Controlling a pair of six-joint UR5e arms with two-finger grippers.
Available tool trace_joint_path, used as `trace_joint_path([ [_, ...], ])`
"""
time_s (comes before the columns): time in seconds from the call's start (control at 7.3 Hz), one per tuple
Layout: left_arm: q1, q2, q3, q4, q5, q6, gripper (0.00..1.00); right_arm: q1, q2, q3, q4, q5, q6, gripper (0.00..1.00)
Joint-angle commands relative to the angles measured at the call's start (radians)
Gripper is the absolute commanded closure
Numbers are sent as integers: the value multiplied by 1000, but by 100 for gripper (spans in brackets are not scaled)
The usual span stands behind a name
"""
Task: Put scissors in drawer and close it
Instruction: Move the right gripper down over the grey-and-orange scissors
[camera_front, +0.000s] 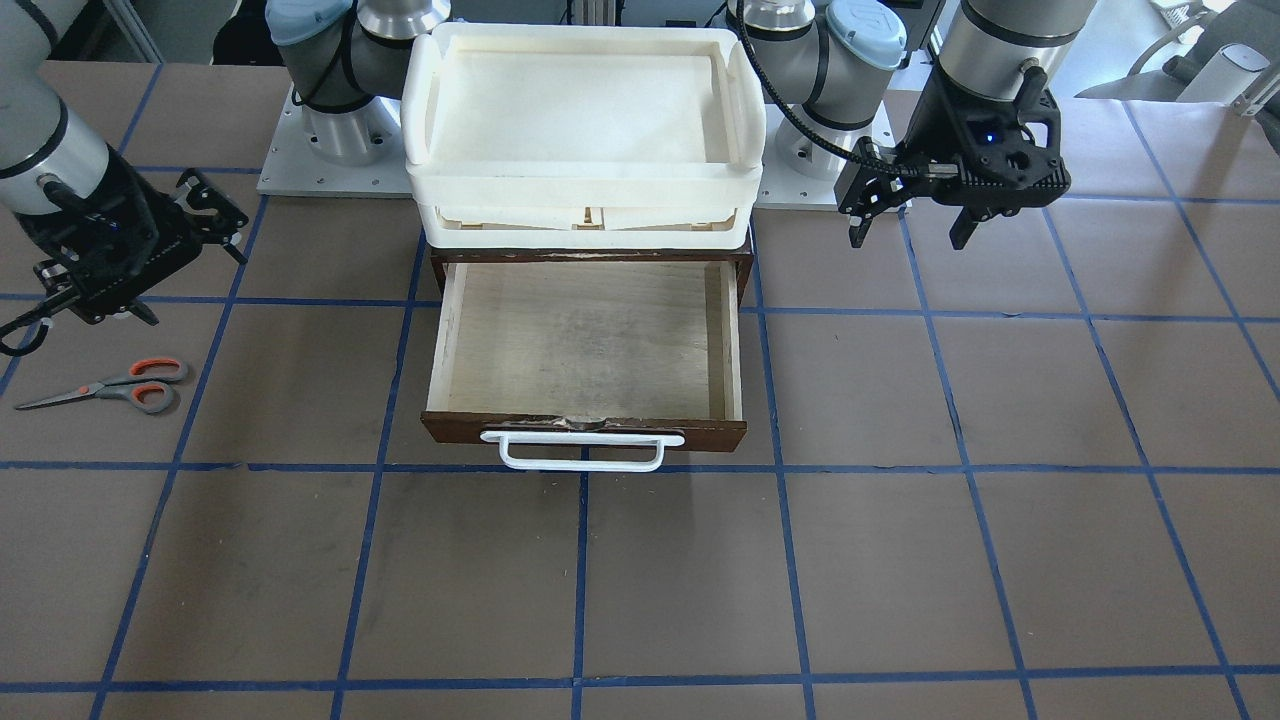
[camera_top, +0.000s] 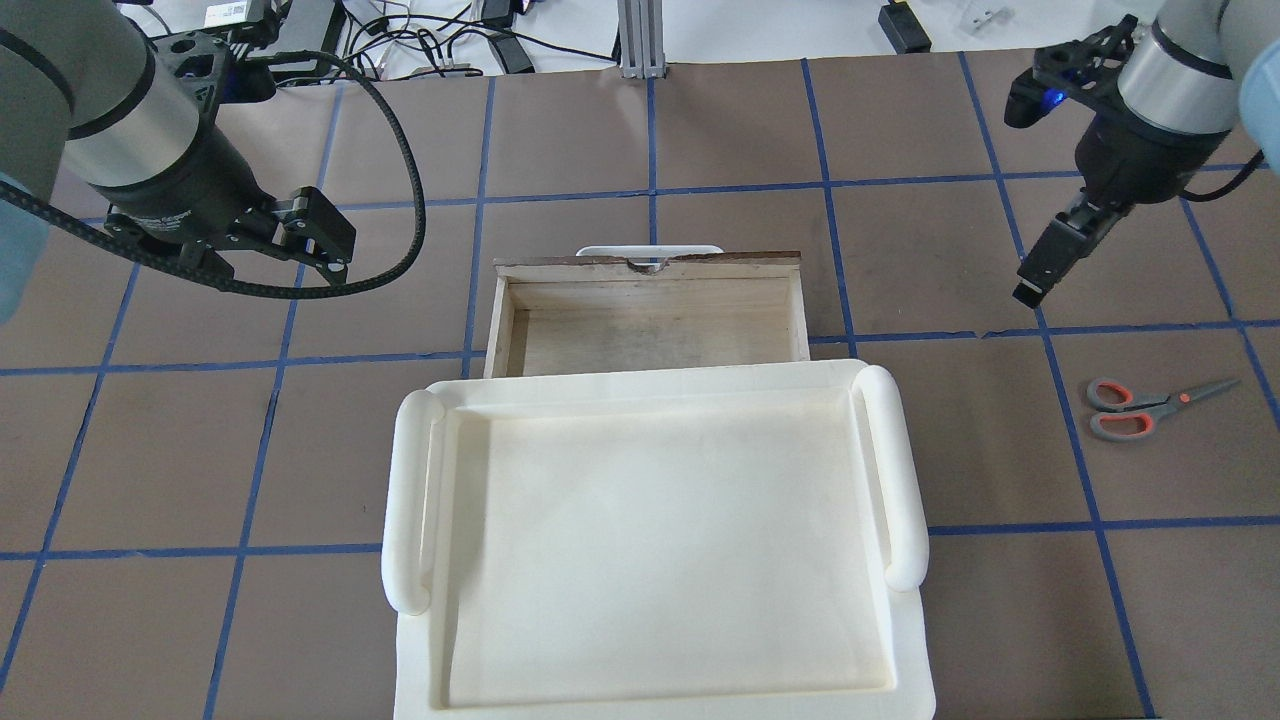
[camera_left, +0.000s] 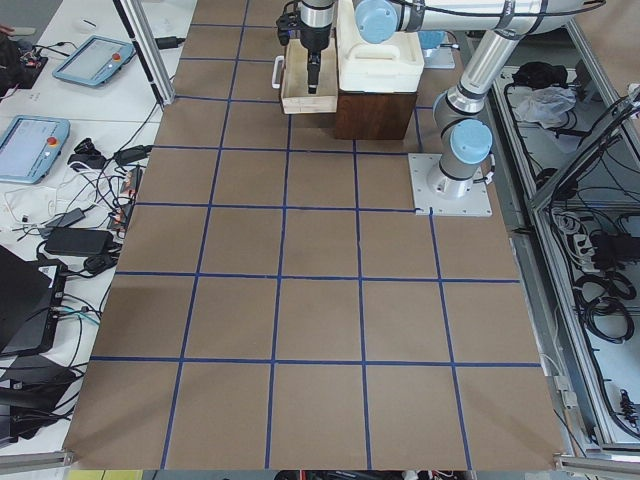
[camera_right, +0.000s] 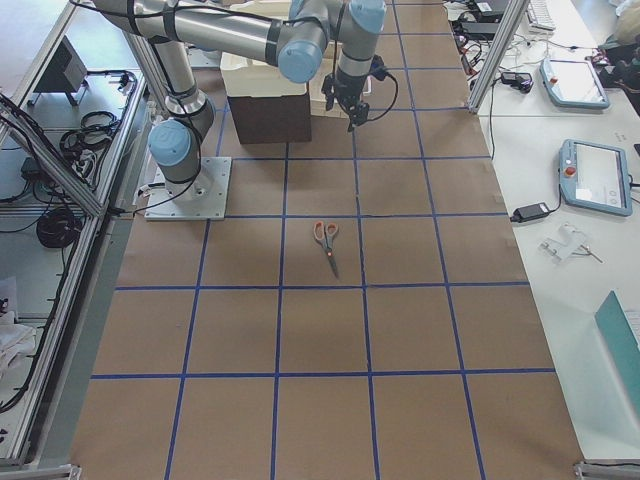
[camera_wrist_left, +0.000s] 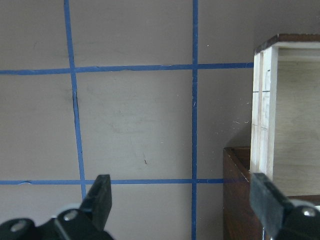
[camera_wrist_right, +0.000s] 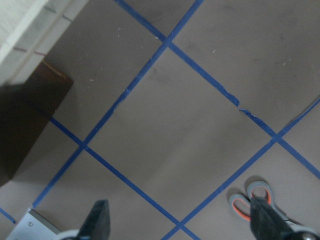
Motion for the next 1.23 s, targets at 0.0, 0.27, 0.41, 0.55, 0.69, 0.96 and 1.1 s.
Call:
trace_joint_path([
  [0.0, 0, 0, 0, 0, 0, 0, 0, -183, 14, 124, -159, -31, -456, 0],
  [0.27, 0, 0, 0, 0, 0, 0, 0, -278, 62, 184, -292, -67, -776, 2],
  [0.41, 0, 0, 0, 0, 0, 0, 0, -336, 89, 204, -340, -66, -993, 2],
  [0.55, 0, 2, 0, 0, 0, 0, 0, -399, 111, 232, -410, -58, -1177, 1],
  [0.69, 0, 2, 0, 0, 0, 0, 0, -422, 139, 272, -492, -46, -1278, 0],
  [0.96, 0, 0, 0, 0, 2, 0, 0, -435, 218, 324, -706, 6, -1386, 0],
  [1.1, 0, 0, 0, 0, 2, 0, 0, -435, 255, 323, -716, 31, -1398, 0],
])
